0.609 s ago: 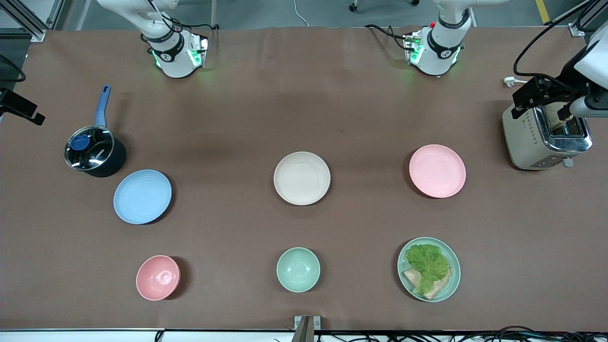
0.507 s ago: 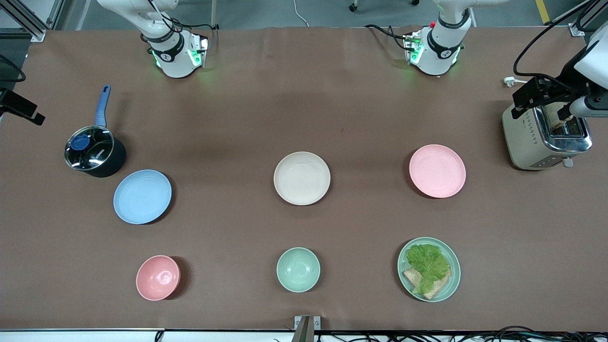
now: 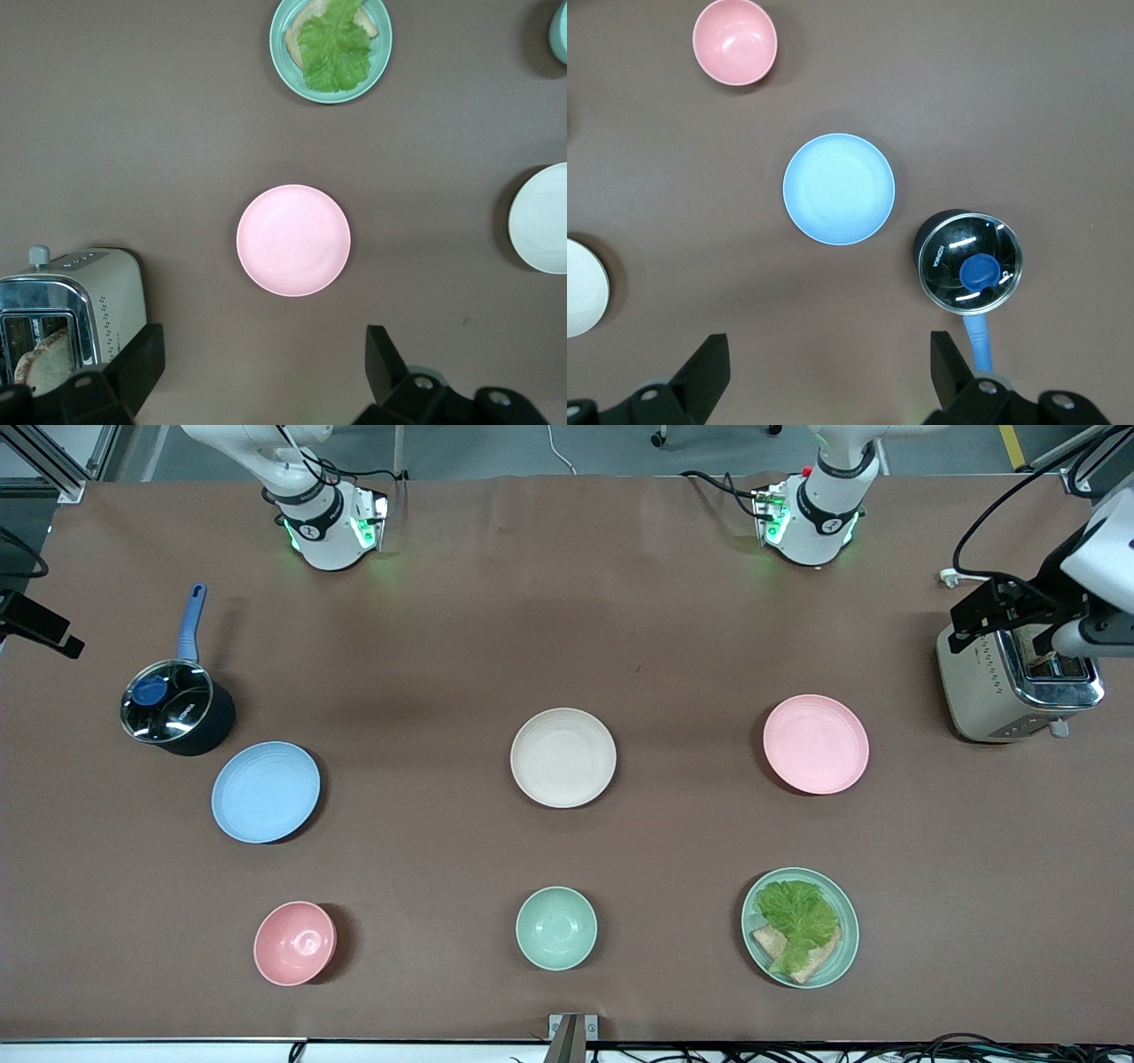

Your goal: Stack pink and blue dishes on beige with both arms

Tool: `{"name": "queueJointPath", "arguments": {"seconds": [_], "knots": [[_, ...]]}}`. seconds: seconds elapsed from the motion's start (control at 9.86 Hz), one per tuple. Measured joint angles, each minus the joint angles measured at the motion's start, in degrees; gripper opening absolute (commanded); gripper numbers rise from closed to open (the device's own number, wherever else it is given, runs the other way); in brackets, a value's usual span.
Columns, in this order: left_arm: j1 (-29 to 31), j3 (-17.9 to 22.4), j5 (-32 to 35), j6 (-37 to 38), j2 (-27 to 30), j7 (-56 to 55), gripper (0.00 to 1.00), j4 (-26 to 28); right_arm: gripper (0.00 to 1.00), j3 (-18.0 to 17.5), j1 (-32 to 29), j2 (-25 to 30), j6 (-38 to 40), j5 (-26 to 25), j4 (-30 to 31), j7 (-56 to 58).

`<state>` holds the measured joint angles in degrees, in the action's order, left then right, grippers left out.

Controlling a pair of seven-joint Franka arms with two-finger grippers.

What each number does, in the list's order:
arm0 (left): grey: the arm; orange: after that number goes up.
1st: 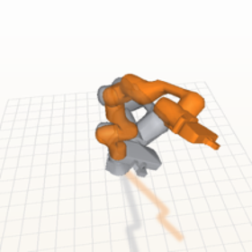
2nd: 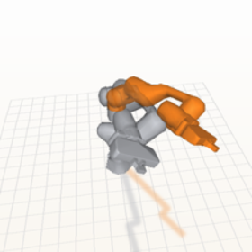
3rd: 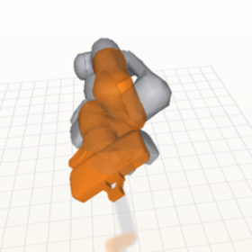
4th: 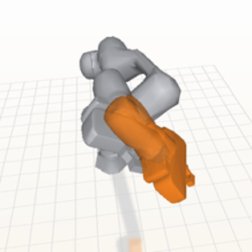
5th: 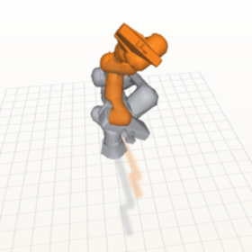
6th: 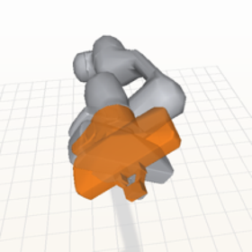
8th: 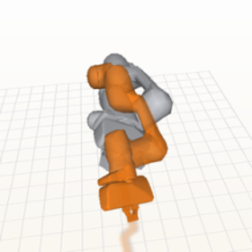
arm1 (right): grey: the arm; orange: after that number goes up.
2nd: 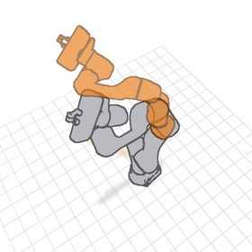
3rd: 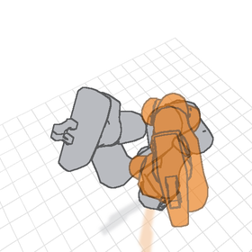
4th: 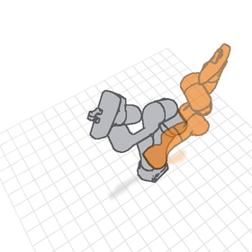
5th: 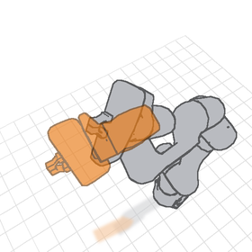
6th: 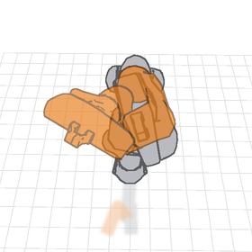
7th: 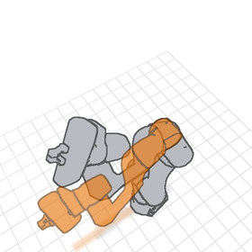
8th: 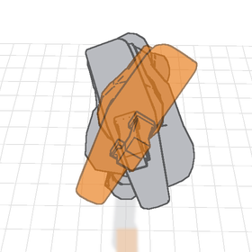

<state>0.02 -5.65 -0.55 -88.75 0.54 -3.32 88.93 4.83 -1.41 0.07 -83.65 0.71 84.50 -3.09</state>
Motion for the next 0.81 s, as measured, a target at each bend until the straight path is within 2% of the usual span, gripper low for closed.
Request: {"name": "queueJointPath", "arguments": {"seconds": [0.1,0.3,0.61,0.81], "knots": [[0.00,1.64,-1.13,-1.93,-1.19,1.22,1.00,1.36,1.00,0.12,-0.08,-0.64,0.01,0.00,0.26,5.07],[0.30,5.14,-3.05,-10.53,-3.67,5.91,1.00,7.67,1.00,0.71,-1.35,-5.81,-3.52,0.04,1.45,12.90],[0.55,6.65,-6.76,-22.54,-7.29,14.14,1.00,19.57,1.00,1.51,-3.19,-17.54,-16.12,1.77,4.47,24.83],[0.62,8.22,-11.92,-31.80,-10.41,22.95,1.00,26.98,1.00,1.83,-3.93,-24.77,-26.32,3.51,6.92,33.91]]}}
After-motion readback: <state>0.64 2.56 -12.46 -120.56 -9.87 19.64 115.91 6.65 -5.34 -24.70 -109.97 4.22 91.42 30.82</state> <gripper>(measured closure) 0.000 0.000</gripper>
